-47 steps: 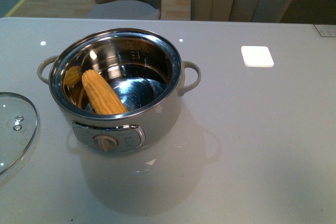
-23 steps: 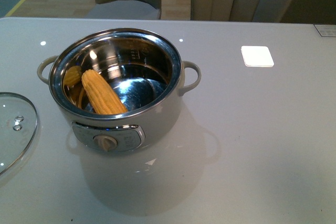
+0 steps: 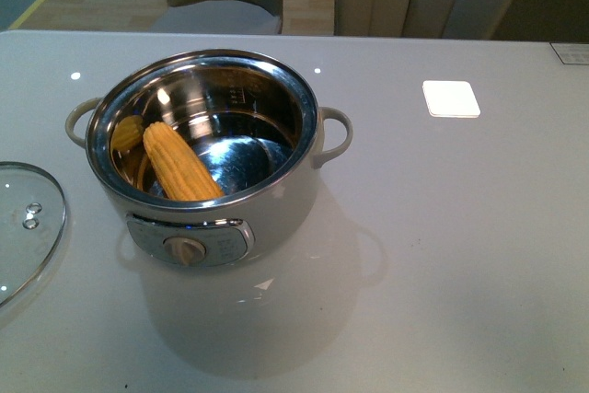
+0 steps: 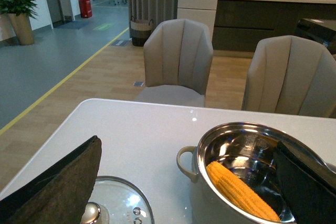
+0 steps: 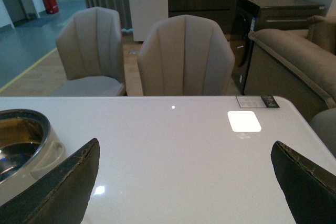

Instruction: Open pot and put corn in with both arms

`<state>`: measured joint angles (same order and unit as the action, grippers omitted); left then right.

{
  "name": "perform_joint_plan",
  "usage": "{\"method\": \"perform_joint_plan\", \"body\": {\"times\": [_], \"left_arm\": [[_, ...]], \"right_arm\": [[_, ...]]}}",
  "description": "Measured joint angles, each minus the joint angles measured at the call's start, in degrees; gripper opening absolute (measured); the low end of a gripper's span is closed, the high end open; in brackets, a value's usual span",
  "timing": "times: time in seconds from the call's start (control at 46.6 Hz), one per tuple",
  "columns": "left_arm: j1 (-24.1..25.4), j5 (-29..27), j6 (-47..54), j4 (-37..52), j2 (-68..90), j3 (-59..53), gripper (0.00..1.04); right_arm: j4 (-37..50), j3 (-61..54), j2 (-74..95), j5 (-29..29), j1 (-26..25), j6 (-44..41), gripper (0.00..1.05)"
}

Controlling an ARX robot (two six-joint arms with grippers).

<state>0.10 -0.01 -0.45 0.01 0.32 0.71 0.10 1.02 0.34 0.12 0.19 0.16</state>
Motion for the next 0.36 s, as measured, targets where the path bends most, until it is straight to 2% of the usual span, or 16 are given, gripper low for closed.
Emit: {"method": "perform_joint_plan", "body": {"times": [0.364], "left_arm": [[0.0,0.0,0.0,0.0,0.0,0.0,0.98]], "right_arm": [[0.0,0.0,0.0,0.0,0.0,0.0,0.96]]}}
